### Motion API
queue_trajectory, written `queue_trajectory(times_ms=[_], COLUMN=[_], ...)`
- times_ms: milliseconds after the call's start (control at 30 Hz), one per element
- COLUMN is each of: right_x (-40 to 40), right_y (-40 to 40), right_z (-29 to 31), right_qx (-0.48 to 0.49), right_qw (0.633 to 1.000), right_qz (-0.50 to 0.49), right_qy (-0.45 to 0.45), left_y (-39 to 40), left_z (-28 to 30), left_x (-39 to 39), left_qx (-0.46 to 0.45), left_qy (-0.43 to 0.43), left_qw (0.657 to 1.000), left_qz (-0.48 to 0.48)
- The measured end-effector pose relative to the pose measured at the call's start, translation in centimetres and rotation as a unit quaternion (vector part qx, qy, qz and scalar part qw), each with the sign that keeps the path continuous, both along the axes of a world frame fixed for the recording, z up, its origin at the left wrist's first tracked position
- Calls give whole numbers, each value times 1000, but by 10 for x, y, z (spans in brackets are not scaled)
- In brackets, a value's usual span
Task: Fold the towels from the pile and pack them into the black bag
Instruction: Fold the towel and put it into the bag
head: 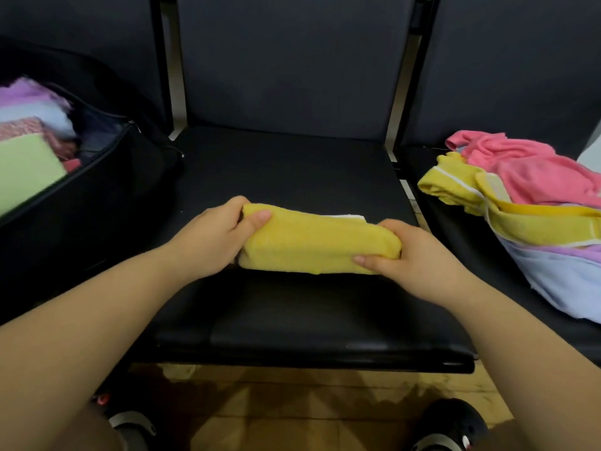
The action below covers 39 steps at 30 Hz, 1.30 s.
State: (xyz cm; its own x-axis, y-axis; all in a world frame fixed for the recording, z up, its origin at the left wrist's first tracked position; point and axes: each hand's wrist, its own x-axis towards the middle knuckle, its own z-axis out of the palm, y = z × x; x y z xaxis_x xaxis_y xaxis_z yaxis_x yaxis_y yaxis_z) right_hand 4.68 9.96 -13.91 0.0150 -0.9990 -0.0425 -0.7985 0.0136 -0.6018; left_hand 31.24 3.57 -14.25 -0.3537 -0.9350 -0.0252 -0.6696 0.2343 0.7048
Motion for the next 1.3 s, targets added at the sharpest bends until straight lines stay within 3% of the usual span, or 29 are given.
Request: queue_trajectory(times_ms=[133,267,400,500,600,733,900,1000,1133,1300], right_x=[-3,-1,3,4,12,21,36,41,52,79], right_y=[-14,-25,-32,-32,-31,-24,-1,8,23,41], right_z=[0,-5,-9,-7,-5,3,17,17,17,-6], right_qx=[18,56,94,76,14,60,124,128,21,35], right_qw=[994,983,974,986,999,995,983,980,976,949], right_qz=[-38,-81,-142,-132,-34,60,86,101,153,176], right_qy=[-103,-156,-149,-67,26,46,104,117,154,261], left_y=[-13,-25,-35,-41,-44,-41,-27,-19,-8,5], left_z=[8,9,0,-5,-7,1,9,8,8,8], left_x=[4,-3,-13,-20,-18,-4,4,1,-3,-3], left_qx=[93,80,108,106,73,161,217,218,194,163], left_qy=[61,1,-69,-96,-136,-105,-184,-193,-174,-181], left_qw=[994,997,991,988,987,980,948,942,949,958], left_qz=[-25,-10,43,66,42,-50,-144,-168,-179,-152])
